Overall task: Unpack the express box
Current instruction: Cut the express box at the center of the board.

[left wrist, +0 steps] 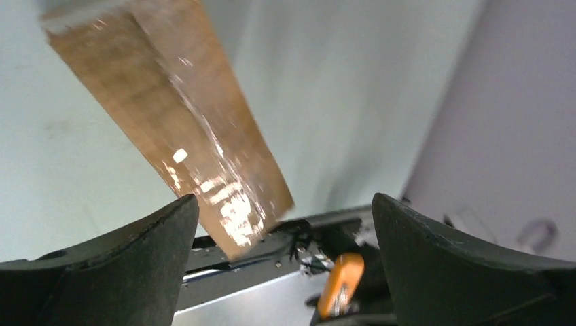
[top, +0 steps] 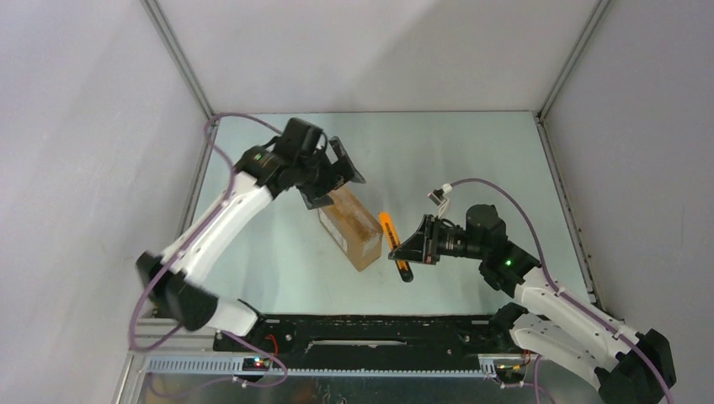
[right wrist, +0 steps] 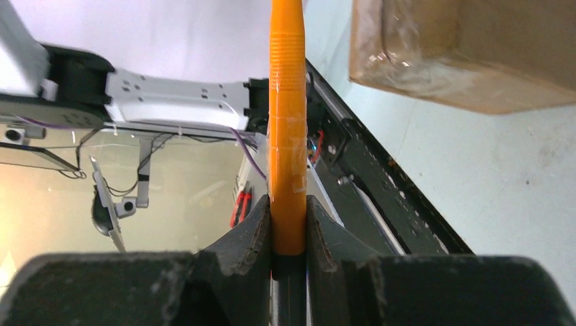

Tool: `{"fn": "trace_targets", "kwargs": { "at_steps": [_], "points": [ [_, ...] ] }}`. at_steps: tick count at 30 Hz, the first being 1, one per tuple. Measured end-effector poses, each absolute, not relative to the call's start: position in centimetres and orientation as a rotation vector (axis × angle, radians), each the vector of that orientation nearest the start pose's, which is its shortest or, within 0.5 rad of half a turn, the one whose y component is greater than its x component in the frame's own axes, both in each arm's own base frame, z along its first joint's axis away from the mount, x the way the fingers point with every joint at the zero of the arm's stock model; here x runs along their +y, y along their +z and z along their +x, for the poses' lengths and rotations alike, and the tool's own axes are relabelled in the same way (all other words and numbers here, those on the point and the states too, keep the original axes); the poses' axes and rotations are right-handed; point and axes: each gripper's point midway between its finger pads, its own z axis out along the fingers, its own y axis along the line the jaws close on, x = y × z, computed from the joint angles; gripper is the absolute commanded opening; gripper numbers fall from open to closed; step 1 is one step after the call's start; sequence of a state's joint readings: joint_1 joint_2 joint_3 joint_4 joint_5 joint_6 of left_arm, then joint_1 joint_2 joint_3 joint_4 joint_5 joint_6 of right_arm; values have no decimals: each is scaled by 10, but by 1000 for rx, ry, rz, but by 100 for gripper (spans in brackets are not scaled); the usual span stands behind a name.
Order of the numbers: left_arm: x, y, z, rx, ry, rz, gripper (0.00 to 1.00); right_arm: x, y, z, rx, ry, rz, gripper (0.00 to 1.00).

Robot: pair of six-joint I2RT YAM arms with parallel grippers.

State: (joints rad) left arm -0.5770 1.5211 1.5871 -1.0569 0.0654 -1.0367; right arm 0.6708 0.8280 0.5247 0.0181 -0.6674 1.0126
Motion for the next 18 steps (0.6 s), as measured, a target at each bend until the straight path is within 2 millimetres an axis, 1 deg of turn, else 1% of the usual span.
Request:
{"fn": "trace_targets", "kwargs": {
  "at_steps": [1, 4, 7, 9, 11, 13, 14, 18],
  "points": [
    [-241, 249, 278, 2591, -741, -536, 100, 273, 222, 129, 2182, 1692, -182, 0],
    [-249, 285, 259, 2444, -982, -375, 100, 272, 238, 138, 2120, 1719, -181, 0],
    [-258, 313, 243, 2306, -1170, -209, 100, 274, 259, 146, 2049, 1759, -195, 0],
    [-265, 319, 235, 2255, -1245, -119, 99, 276, 271, 150, 2014, 1781, -208, 0],
    [-271, 320, 230, 2230, -1289, -45, 97, 279, 280, 151, 1987, 1806, -227, 0],
    [-279, 321, 226, 2208, -1330, 23, 90, 282, 288, 151, 1959, 1834, -252, 0],
    [-283, 322, 223, 2198, -1353, 51, 83, 283, 291, 150, 1949, 1846, -261, 0],
    [-296, 331, 216, 2137, -1434, 143, 70, 287, 298, 149, 1932, 1878, -285, 0]
  ]
}}
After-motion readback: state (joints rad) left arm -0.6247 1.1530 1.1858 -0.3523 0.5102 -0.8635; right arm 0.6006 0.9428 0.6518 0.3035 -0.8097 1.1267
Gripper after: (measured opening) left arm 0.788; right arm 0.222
